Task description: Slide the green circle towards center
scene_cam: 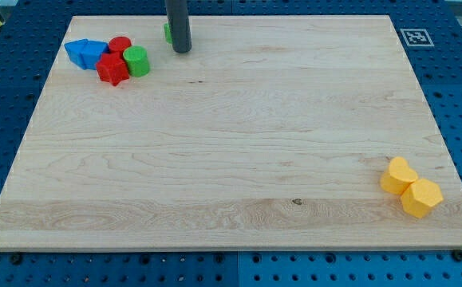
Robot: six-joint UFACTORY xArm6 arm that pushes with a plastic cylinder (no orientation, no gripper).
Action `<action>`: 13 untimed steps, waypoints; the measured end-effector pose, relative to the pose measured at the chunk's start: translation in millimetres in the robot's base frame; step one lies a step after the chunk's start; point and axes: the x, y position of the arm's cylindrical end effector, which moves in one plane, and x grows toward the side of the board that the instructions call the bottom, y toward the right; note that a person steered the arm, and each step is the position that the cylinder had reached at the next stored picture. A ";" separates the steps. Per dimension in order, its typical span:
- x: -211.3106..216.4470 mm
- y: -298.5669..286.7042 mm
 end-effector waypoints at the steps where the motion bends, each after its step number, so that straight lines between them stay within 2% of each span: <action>1: -0.3 -14.6; 4: 5.9 -68.4; 5: 69.4 -55.3; 6: 113.9 -20.4; 7: 139.6 17.0; 8: 141.1 41.3; 9: 139.8 48.2; 11: 256.3 -12.9; 12: 266.2 -49.5; 13: 202.6 -50.8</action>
